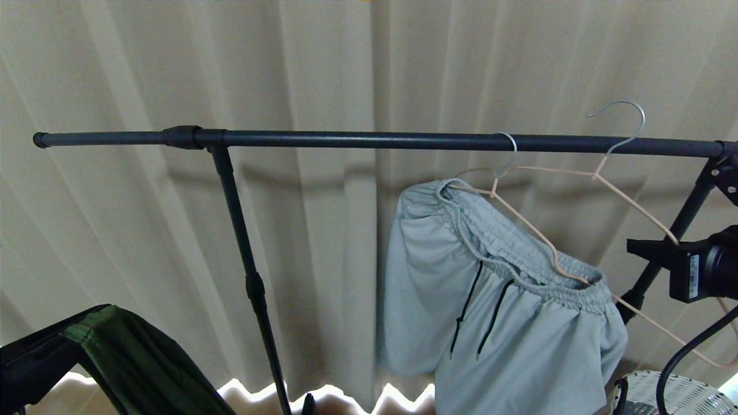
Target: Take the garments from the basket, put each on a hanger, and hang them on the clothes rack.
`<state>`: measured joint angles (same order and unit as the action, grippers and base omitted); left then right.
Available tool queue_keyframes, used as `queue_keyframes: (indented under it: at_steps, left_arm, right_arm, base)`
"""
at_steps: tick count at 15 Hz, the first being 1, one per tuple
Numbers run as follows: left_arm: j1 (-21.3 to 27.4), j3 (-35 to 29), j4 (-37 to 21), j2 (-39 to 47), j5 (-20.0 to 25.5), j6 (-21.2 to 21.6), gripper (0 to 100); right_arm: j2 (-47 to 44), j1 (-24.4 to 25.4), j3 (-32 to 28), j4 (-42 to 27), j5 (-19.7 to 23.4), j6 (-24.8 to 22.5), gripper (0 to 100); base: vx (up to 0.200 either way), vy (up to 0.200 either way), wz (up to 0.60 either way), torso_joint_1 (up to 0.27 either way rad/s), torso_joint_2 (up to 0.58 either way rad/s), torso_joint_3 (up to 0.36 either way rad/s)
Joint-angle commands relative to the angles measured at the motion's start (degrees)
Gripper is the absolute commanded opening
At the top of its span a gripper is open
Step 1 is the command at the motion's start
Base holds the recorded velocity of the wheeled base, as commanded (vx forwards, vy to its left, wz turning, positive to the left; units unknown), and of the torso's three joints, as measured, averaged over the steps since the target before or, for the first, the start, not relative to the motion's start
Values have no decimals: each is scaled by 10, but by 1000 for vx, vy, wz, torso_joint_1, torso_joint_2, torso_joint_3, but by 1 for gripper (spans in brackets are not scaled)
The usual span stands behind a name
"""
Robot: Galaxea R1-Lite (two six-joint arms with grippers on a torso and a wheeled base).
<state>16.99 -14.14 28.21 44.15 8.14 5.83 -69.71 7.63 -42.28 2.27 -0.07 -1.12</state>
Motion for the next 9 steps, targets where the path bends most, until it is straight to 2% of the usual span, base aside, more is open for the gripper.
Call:
queue_keyframes:
  at_steps: [1, 9]
  left_arm:
    - [0, 1, 0, 1, -1, 1, 0]
    - [0, 2, -1, 1, 0, 1, 0]
  right_arm:
    - [34, 0, 18, 1, -1, 0, 0]
    - [56, -46, 29, 5, -3, -1, 0]
  base:
    - [-200, 0, 0, 2, 7, -2]
    - [-200, 0, 0, -2, 4, 6]
